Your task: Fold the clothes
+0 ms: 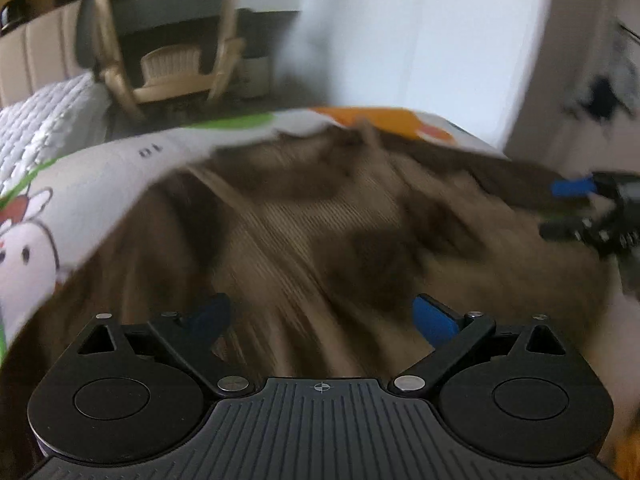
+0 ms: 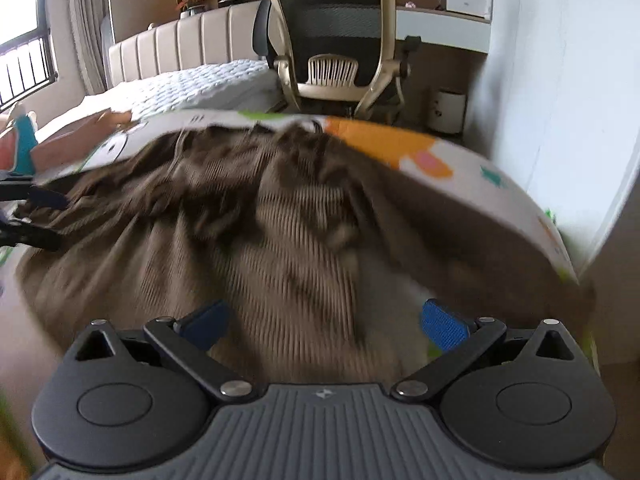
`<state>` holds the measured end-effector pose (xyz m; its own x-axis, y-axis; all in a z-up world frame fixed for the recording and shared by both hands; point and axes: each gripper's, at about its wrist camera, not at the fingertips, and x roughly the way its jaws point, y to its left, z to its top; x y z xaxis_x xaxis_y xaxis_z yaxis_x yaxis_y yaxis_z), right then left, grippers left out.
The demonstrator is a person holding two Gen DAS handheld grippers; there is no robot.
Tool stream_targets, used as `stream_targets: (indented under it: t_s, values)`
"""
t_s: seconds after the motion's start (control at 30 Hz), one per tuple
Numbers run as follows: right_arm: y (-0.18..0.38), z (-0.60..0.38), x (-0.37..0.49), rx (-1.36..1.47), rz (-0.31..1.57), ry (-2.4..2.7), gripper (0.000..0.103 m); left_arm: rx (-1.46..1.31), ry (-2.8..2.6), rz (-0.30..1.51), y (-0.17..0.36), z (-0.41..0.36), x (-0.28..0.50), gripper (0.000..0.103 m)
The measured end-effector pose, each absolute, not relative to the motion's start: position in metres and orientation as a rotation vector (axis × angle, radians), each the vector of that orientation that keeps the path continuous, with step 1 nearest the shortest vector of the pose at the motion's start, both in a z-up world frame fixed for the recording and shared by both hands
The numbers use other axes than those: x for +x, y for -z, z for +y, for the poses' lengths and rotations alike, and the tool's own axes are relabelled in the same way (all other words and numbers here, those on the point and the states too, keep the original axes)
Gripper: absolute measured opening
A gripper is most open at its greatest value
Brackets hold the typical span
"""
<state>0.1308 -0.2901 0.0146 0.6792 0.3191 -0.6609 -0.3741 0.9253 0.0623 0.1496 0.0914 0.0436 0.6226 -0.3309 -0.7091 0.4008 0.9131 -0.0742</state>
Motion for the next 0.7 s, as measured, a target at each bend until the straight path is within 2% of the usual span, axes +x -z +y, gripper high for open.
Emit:
stream_targets:
  t_s: [0.07, 0.17, 0.33, 0.5, 0.6, 0.7]
  values:
    - [-0.007, -0.306, 0.117, -0.009, 0.742, -0.367, 0.087, 0.063, 0.427, 0.795, -0.039, 0.101, 0.114, 0.101]
    - [0.007, -0.320, 0.111, 0.097, 0.770, -0.331, 0.080, -0.023, 0.395, 0.820, -0.027, 0.120, 0.077, 0.101]
    - [-0.004, -0.298, 0.097, 0.019, 0.695, -0.324, 0.080, -0.072, 0.307, 0.797, -0.012, 0.124, 0.053, 0.101]
    - [-0.028, -0.266, 0.083, -0.125, 0.688, -0.453, 0.085, 0.114, 0.313, 0.762, -0.014, 0.089, 0.048, 0.102]
    - [-0.018, -0.238, 0.075, -0.201, 0.730, -0.528, 0.085, 0.235, 0.285, 0.767, -0.004, 0.075, 0.054, 0.102]
    - [-0.007, -0.209, 0.073, -0.286, 0.725, -0.554, 0.090, 0.267, 0.263, 0.751, -0.001, 0.071, 0.068, 0.103]
